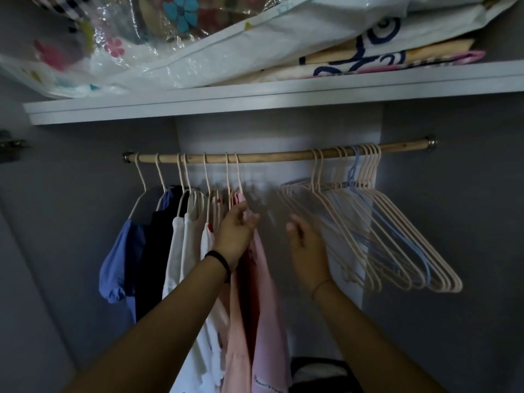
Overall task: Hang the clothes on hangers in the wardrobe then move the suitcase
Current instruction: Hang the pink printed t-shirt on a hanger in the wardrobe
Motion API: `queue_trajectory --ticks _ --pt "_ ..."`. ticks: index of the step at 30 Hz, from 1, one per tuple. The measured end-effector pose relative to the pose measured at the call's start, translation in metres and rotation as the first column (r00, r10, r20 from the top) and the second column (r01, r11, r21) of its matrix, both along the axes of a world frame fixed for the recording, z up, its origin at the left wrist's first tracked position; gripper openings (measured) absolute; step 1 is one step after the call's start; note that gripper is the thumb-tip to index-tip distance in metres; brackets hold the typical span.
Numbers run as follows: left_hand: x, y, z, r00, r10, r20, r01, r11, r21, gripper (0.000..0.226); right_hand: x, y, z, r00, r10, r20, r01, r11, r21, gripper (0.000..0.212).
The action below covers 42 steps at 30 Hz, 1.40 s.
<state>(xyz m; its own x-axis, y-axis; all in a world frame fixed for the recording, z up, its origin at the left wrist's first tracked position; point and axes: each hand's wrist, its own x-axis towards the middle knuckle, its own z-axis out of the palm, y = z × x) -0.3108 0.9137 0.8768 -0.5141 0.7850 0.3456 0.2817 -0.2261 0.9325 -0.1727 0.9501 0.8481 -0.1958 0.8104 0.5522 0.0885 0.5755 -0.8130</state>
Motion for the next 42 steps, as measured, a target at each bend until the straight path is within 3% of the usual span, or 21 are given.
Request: queue_trajectory --ticks 3,7,11,17,24,30,37,42 --pt "0.021 0.004 0.007 0.999 -0.034 -0.041 0.037 0.996 0.082 0.038 0.036 0.025 0.021 0.986 -0.166 -0.031 0.168 0.981 0.101 0.028" --pt "0.056 0.015 0.012 0.986 -0.138 -0.088 0.144 0.988 0.057 0.034 0.070 0.048 0.018 0.978 -0.204 0.033 0.204 0.979 0.005 0.025" --pt "0.072 0.006 0.003 0.987 -0.126 -0.101 0.137 0.985 0.109 0.027 0.077 0.028 0.001 0.994 -0.109 -0.022 0.109 0.994 0.014 0.017" --pt "0.069 -0.069 -0.031 0.977 -0.041 -0.208 0.064 0.992 0.109 0.019 0.046 -0.030 -0.016 0.984 0.171 -0.044 -0.170 0.985 0.023 0.014" --pt "0.055 -0.205 -0.068 0.964 0.139 -0.226 -0.150 0.988 -0.033 0.016 0.000 -0.109 -0.032 0.914 0.405 -0.015 -0.406 0.913 -0.042 0.012" --pt "0.068 -0.350 -0.093 0.940 0.248 -0.236 -0.278 0.955 -0.105 0.022 -0.027 -0.228 -0.055 0.844 0.522 0.122 -0.522 0.852 -0.032 0.017" --pt "0.088 -0.565 -0.142 0.865 0.359 -0.350 -0.461 0.845 -0.271 0.042 -0.028 -0.426 -0.103 0.652 0.724 0.226 -0.722 0.684 -0.110 0.031" --pt "0.117 -0.701 -0.183 0.854 0.481 -0.197 -0.518 0.765 -0.383 0.061 -0.026 -0.549 -0.146 0.454 0.832 0.320 -0.836 0.522 -0.169 0.046"
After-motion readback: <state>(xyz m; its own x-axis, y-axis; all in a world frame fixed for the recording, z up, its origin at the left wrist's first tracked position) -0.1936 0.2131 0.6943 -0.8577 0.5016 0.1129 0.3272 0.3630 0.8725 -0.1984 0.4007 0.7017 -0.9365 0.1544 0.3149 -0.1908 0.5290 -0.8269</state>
